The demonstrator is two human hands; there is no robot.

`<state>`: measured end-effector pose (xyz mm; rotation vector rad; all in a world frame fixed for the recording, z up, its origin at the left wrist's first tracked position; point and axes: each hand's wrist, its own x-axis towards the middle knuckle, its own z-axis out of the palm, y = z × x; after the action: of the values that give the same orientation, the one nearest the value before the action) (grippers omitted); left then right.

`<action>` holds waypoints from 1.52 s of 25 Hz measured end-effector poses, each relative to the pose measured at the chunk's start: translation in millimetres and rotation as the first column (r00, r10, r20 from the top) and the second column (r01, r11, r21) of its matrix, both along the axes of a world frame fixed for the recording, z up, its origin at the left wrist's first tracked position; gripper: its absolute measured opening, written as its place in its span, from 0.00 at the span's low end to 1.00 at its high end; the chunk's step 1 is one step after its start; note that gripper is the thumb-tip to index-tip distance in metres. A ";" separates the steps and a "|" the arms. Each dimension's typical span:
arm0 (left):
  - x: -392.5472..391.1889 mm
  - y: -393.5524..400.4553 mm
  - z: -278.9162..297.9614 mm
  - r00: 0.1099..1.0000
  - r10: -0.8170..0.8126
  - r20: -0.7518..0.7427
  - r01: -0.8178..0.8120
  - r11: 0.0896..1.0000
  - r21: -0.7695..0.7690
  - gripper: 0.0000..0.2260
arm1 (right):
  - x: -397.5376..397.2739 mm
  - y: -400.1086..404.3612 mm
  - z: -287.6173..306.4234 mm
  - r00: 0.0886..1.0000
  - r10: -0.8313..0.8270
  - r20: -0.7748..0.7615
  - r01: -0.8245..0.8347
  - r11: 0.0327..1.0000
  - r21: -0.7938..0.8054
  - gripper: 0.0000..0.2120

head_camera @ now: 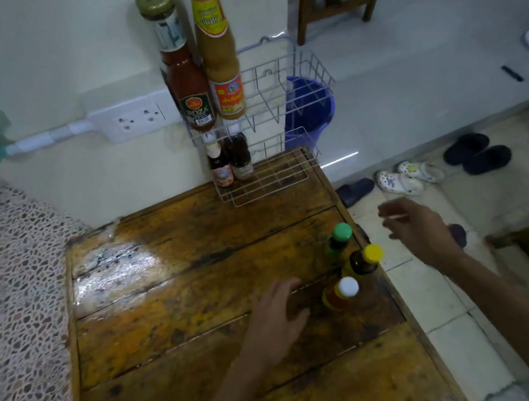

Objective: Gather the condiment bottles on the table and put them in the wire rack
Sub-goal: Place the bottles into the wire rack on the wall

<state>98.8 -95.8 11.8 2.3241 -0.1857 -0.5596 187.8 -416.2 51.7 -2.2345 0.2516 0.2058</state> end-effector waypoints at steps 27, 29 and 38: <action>-4.2 -43.6 22.2 0.999 0.050 -0.006 -0.050 0.986 -0.157 0.29 | -97.3 46.7 -4.0 0.996 0.052 -0.076 -0.050 0.998 0.024 0.23; 1.7 -28.5 32.8 0.997 0.069 0.021 -0.063 0.976 -0.208 0.26 | -96.0 42.5 7.1 0.999 0.044 0.022 -0.044 0.999 0.023 0.23; 88.2 15.8 97.6 0.865 0.394 0.310 -0.273 0.889 -0.368 0.22 | -12.4 76.4 85.1 0.942 0.018 0.334 -0.036 0.998 0.049 0.22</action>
<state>187.0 -80.0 109.4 2.0616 -0.0349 0.0986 175.4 -339.7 136.8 -2.1773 0.0304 -0.1517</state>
